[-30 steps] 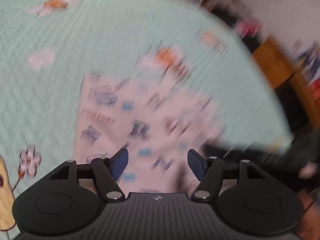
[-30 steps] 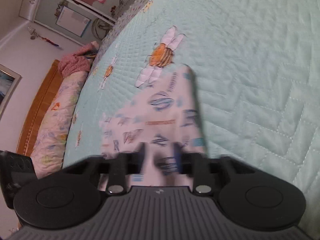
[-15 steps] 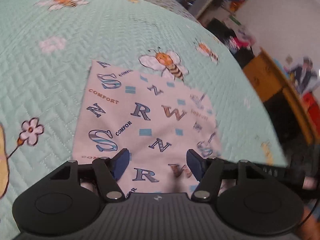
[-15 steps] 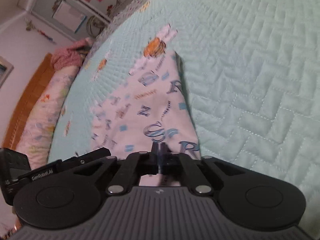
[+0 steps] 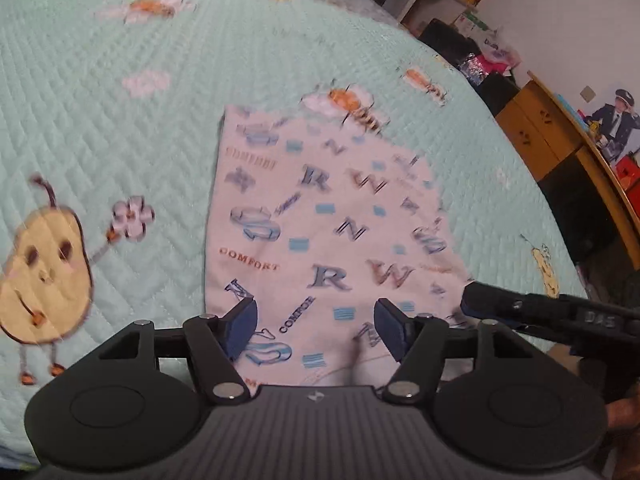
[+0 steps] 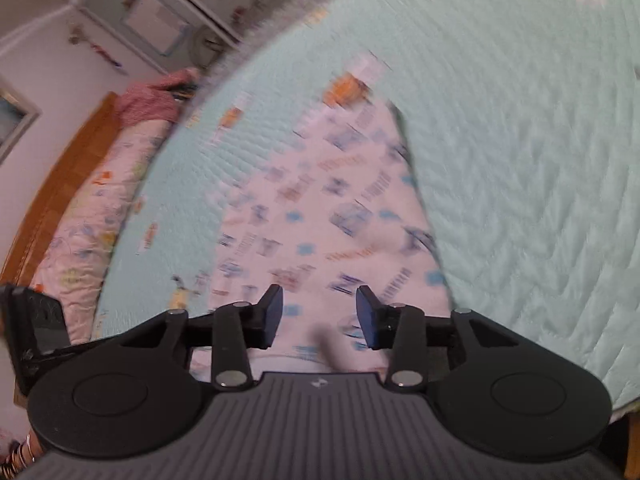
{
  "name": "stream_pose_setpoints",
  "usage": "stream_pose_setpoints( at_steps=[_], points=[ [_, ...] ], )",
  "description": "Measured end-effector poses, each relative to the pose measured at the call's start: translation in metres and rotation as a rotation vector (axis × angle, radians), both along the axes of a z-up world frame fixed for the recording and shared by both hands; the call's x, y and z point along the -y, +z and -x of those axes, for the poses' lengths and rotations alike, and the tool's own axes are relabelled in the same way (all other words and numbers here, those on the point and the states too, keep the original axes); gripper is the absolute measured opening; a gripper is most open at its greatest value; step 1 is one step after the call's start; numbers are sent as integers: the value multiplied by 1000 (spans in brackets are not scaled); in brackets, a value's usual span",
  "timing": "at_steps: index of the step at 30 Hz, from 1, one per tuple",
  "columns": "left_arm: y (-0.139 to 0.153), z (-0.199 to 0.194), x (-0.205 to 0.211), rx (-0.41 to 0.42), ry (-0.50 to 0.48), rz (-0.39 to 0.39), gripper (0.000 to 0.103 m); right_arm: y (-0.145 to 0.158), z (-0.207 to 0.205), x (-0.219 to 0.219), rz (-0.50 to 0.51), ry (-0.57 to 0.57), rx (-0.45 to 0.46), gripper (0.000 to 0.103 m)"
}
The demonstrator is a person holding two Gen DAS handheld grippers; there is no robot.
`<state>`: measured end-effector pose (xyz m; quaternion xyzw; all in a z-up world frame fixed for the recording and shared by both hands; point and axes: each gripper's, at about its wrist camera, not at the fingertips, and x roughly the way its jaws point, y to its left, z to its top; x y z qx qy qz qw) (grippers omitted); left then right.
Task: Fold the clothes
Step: 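Smooth the shirt flat with both grippers along its hem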
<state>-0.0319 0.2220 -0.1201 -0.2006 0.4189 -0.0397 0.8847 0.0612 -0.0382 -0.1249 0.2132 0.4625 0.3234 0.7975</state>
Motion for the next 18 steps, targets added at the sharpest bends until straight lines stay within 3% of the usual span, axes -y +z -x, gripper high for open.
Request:
stream_pose_setpoints(
  at_steps=[2, 8, 10, 12, 14, 16, 18],
  points=[
    [9, 7, 5, 42, -31, -36, 69, 5, 5, 1, -36, 14, 5, 46],
    [-22, 8, 18, -84, -78, -167, 69, -42, 14, 25, -59, -31, -130, 43],
    [-14, 9, 20, -82, -80, -176, 69, -30, 19, 27, -54, -46, -132, 46],
    [3, 9, 23, -77, -77, -209, 69, -11, 25, 21, -9, -33, -89, 50],
    [20, 12, 27, -44, -65, -289, 69, 15, 36, 8, 64, 0, 28, 53],
    [34, 12, 34, -38, -40, -388, 70, 38, 41, -6, 179, 3, 116, 74],
    [43, 8, 38, -70, -1, -478, 72, 58, 43, -21, 305, -10, 177, 83]
  ],
)
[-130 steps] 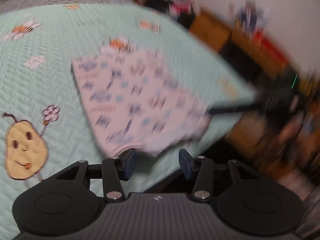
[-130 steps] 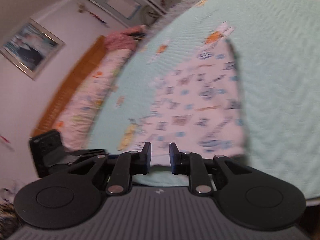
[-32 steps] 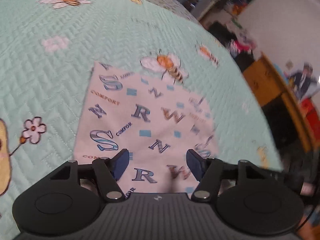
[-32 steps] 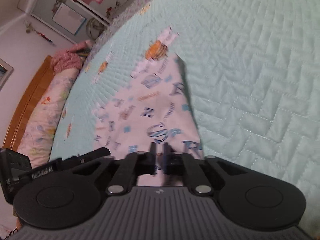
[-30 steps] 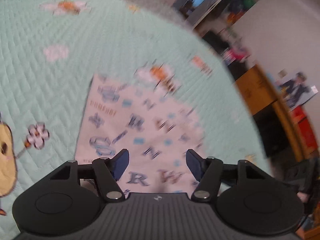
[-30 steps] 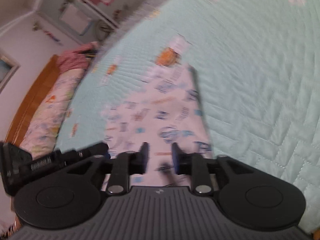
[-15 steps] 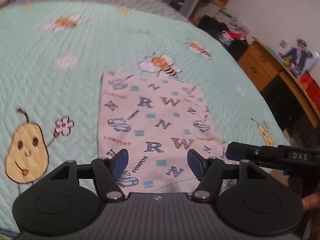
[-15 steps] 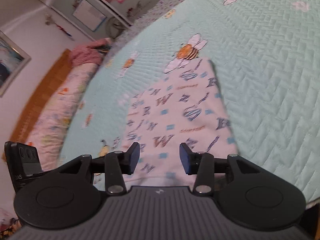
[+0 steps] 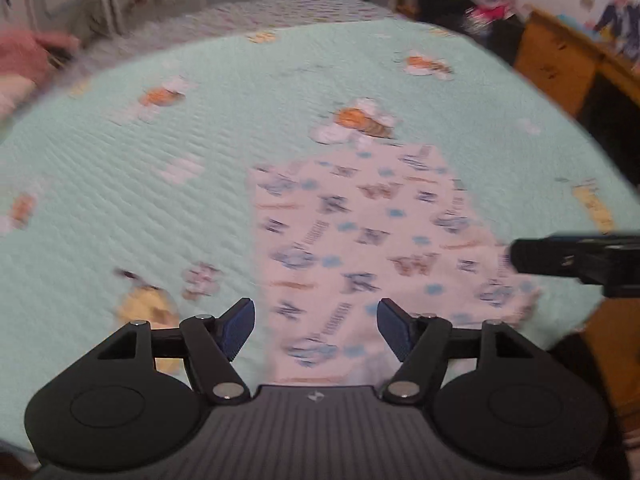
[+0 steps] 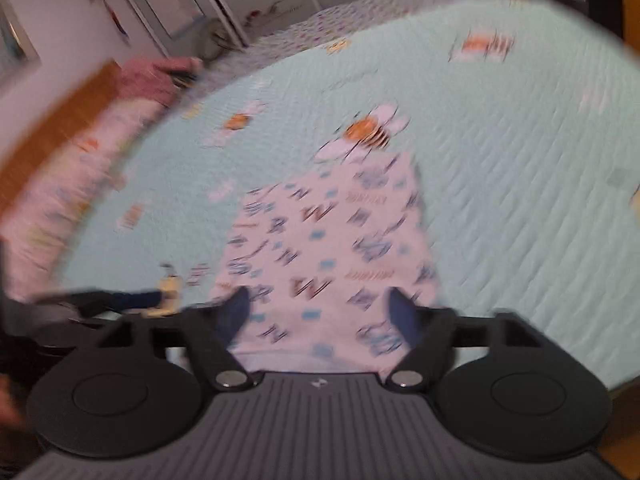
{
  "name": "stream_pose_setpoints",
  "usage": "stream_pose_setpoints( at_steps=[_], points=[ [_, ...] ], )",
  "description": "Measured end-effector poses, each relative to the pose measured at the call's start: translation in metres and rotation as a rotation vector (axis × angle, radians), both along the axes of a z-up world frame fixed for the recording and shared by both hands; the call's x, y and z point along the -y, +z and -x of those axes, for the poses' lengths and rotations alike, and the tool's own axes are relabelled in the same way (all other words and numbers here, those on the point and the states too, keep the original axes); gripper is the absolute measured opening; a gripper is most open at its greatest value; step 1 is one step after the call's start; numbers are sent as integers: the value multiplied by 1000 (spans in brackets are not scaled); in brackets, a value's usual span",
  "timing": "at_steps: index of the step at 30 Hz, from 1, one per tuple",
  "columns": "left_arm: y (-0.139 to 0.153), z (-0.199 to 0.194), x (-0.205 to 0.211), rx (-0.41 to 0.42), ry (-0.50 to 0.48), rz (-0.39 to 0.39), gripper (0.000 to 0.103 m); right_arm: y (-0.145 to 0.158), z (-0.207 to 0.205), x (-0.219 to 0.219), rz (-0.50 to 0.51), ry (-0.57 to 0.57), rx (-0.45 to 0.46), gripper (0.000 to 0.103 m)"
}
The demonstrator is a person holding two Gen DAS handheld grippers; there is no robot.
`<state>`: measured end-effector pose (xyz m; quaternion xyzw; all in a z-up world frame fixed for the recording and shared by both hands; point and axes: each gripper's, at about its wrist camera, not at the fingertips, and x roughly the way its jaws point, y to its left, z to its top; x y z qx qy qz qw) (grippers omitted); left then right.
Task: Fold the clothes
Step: 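Smooth the shirt flat with both grippers along its hem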
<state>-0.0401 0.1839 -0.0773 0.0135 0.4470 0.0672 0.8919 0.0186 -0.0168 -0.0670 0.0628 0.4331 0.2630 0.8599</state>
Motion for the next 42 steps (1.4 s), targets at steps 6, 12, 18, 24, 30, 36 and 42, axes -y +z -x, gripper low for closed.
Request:
stream_pose_setpoints(
  at_steps=[6, 12, 18, 24, 30, 36, 42],
  points=[
    [13, -3, -11, -95, 97, -2, 72, 22, -5, -33, 185, 2, -40, 83],
    [20, -4, -16, -168, 135, 16, 72, 31, 5, -45, 224, 37, -60, 83],
    [24, -1, -16, -194, 140, 39, 72, 32, 9, -46, 246, 35, -100, 83],
    [23, -3, -13, -219, 132, 52, 72, 29, 8, -50, 283, 38, -128, 83],
    [20, -5, -12, -235, 128, 63, 72, 25, 8, -53, 305, 47, -159, 83],
    [18, -6, -13, -243, 133, 68, 72, 24, 8, -53, 306, 51, -164, 83],
    [15, -7, -10, -254, 126, 63, 72, 21, 9, -52, 279, 65, -188, 83]
  ],
)
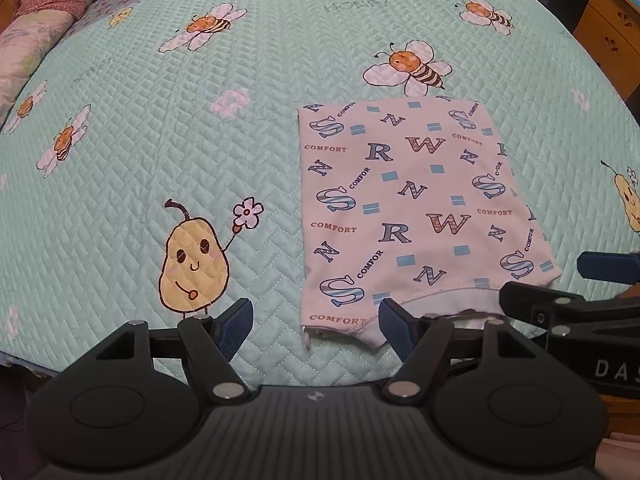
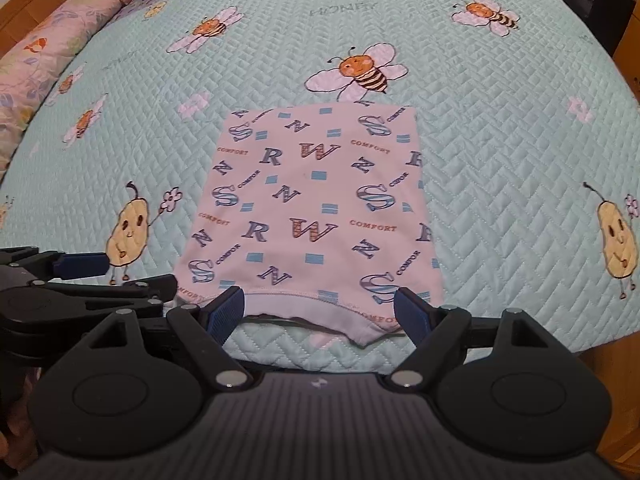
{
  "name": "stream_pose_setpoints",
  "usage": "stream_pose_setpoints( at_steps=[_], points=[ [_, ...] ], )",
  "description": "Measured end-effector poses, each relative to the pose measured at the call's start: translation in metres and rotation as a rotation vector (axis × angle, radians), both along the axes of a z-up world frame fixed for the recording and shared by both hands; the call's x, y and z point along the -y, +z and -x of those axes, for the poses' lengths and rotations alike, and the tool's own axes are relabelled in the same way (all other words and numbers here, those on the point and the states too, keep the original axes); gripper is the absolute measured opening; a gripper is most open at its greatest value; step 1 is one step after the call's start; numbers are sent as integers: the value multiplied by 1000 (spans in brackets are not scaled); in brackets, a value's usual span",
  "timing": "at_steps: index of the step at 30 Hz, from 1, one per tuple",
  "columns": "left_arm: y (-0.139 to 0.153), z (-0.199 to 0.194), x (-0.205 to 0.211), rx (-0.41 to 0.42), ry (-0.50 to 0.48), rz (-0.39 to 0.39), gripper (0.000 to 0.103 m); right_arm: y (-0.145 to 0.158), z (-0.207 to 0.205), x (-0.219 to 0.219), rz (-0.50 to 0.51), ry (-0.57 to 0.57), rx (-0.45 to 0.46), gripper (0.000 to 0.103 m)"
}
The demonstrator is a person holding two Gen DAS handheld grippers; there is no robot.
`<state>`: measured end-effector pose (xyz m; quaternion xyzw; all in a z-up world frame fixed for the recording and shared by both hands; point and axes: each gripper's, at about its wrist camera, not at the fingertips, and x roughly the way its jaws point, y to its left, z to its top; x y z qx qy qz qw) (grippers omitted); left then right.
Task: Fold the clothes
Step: 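Smooth the shirt flat with both grippers along its hem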
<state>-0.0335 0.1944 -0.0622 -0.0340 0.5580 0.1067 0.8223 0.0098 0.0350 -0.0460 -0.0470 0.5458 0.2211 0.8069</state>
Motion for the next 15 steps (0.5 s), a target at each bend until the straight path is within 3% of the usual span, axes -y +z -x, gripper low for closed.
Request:
stream_pose_setpoints(
  at_steps=[15],
  points=[
    [-6, 0, 2, -10, -11, 23, 72, -5, 0, 2, -15, -9, -27, 83]
  ],
)
